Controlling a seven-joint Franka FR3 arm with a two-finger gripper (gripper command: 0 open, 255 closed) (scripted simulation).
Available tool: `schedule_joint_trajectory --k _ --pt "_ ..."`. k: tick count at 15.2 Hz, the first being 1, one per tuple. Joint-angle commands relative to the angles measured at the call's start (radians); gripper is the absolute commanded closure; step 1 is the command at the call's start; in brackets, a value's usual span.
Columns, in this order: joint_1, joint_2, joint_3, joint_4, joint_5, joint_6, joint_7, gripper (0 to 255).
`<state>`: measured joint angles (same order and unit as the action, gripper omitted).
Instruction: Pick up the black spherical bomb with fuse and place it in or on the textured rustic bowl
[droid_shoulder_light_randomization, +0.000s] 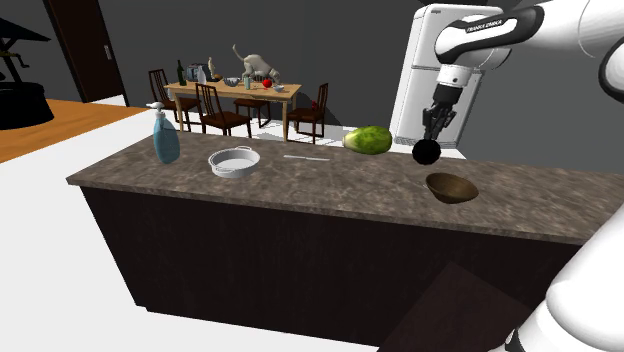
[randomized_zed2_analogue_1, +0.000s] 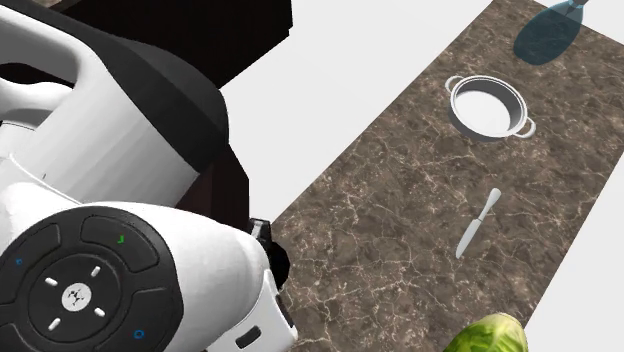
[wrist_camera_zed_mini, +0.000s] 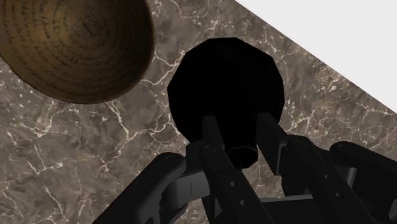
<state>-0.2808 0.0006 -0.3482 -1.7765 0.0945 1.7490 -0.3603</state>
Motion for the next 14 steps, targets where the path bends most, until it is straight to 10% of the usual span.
schedule_joint_trajectory --k 1,14 --pt "-0.023 0.001 -0.023 0.007 -0.001 -0.011 -0.046 255" --pt "-0.142 0.05 -0.136 0.051 0.012 -0.031 -0.28 255"
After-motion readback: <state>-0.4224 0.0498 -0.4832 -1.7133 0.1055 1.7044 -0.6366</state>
